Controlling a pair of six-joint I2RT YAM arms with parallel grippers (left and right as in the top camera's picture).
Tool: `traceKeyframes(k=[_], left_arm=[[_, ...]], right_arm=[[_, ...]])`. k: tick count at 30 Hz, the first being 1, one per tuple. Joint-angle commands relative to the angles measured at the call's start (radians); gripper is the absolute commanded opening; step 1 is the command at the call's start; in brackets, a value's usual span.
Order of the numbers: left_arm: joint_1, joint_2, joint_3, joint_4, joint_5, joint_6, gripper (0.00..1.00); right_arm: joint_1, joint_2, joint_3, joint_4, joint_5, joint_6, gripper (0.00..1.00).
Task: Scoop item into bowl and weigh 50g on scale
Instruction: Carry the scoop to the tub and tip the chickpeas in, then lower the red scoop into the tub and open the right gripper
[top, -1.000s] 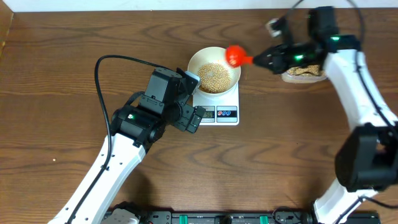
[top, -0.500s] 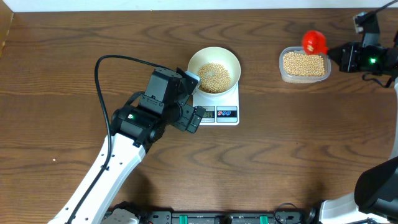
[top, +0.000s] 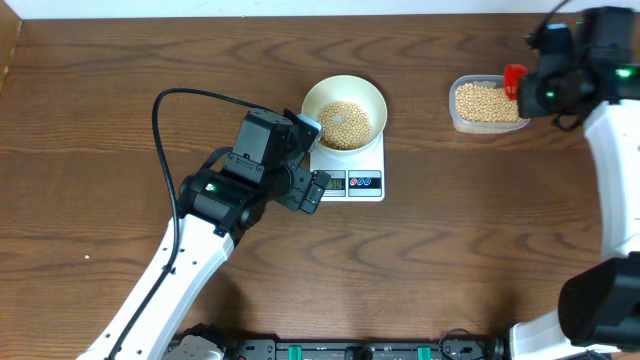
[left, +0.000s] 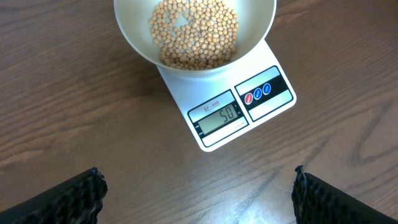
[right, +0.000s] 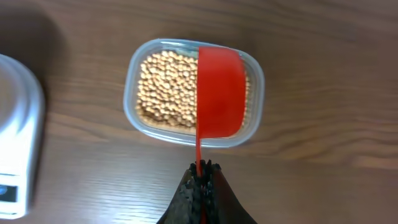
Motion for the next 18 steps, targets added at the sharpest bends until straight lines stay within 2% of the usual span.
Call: traceKeyframes(k=[1,8,10,14,18], left_arm=[[0.003,-0.002,-0.004,-0.002,0.005,0.010,0.97],[0.003,-0.002,-0.004,-0.002,0.005,0.010,0.98],[0.003,-0.002,-0.004,-0.002,0.005,0.010,0.97],[0.003,-0.002,-0.004,-0.002,0.005,0.010,0.98],[0.003,-0.002,-0.004,-0.002,0.005,0.010,0.97]], right_arm=[[0.084,0.005,0.000,0.002,0.277,0.013,0.02],[0.217,0.005,0.000,0.004,0.553,0.031,0.01],[0.225,0.005,0.000,0.008,0.555,0.037,0.01],[0.213,0.005,0.000,0.016,0.538,0.146,0.01],[0.154,0.005,0.000,0.025,0.361,0.260,0.01]])
